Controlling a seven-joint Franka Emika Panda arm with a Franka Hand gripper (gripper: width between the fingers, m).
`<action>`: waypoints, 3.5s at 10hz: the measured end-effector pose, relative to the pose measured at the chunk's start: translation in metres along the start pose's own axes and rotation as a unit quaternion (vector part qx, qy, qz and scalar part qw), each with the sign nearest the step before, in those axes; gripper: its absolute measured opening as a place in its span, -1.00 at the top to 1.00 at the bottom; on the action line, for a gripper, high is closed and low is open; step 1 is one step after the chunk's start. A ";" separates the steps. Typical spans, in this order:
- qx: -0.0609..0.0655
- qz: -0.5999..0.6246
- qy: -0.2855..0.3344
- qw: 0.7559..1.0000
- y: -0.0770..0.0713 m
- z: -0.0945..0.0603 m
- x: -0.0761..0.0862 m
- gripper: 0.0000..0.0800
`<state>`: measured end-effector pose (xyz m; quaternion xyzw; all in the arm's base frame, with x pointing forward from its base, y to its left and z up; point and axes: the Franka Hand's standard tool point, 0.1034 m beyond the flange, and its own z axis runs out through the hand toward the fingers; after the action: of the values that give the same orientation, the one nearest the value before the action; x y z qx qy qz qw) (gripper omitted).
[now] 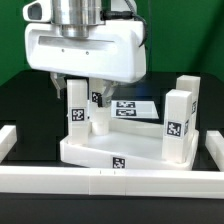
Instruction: Assemble desk
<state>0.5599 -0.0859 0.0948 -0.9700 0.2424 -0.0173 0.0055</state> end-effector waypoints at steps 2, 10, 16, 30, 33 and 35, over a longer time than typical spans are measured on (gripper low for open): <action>-0.003 -0.086 0.000 0.996 0.002 0.000 0.000 -0.62; -0.022 -0.301 -0.005 0.953 0.008 0.000 0.002 -0.39; -0.009 -0.198 -0.005 0.980 0.010 0.001 0.002 0.28; -0.004 0.174 -0.028 0.984 0.005 0.002 -0.013 -0.41; 0.009 0.174 -0.038 0.984 -0.002 -0.015 -0.015 -0.61; 0.019 0.178 -0.046 0.983 -0.012 -0.029 -0.020 -0.62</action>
Offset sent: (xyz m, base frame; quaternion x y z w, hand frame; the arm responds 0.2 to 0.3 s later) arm 0.0047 0.0009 -0.0002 0.0078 -0.0138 -0.2183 0.9758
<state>0.5469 -0.0654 0.1234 -0.9109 0.4101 0.0237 0.0381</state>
